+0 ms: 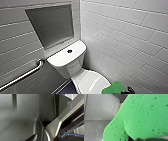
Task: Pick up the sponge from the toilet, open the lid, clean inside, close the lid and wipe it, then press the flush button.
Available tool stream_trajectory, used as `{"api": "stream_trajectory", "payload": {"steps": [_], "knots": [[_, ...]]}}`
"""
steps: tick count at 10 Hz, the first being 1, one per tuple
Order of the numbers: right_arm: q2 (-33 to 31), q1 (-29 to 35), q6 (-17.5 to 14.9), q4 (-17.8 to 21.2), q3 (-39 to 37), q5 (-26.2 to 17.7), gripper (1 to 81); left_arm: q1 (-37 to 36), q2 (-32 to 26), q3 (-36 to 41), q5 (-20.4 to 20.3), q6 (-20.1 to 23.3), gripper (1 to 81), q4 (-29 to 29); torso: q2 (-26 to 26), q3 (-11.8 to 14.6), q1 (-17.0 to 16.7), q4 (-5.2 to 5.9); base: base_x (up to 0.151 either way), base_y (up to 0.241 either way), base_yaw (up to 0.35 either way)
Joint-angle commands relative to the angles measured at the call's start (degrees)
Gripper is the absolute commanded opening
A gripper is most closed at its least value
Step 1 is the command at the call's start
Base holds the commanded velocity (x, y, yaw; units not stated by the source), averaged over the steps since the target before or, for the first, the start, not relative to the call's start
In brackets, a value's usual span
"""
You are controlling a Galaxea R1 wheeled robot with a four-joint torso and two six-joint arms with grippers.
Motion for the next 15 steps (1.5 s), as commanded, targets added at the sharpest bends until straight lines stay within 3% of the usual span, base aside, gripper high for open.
{"api": "stream_trajectory", "payload": {"steps": [1, 2, 5, 6, 7, 15], "knots": [[3.15, 12.28, 0.24, 3.86, -6.51, -10.97, 1.0, 0.83, -0.39, 0.87, 4.13, 0.49, 81.1, 0.78, -5.56, 0.00, 3.58, 0.00, 0.000, 0.000, 0.000], [6.31, 15.01, 0.24, 4.48, -10.29, -13.43, 1.0, 0.83, -0.12, 0.43, 4.22, 0.49, 81.1, 0.78, -1.99, 0.00, 1.24, 0.00, 0.000, 0.000, 0.000], [16.16, 19.50, 0.41, 5.35, -23.65, -16.44, 1.0, 0.83, 0.84, -2.03, 4.31, 0.40, 81.1, 0.34, -4.24, 0.00, 2.66, 0.00, 0.000, 0.000, 0.000], [18.35, 20.38, 1.37, 5.35, -26.81, -16.61, 1.0, 0.83, 1.37, -2.91, 4.31, 0.40, 81.1, 0.34, -4.20, -1.36, 2.62, 0.00, 0.000, 0.000, 0.000], [19.95, 21.43, 1.56, 5.35, -29.03, -16.61, 1.0, 0.83, 1.90, -3.61, 4.40, 0.40, 81.1, 0.34, -4.20, -0.13, 2.62, 0.00, 0.000, 0.000, 0.000], [36.81, 23.11, 2.16, 5.27, -45.98, -16.70, 1.0, 0.91, 4.89, -6.96, 4.40, 0.40, 81.1, 0.51, -4.22, -0.96, 2.62, 0.00, 0.000, 0.000, 0.000]]}}
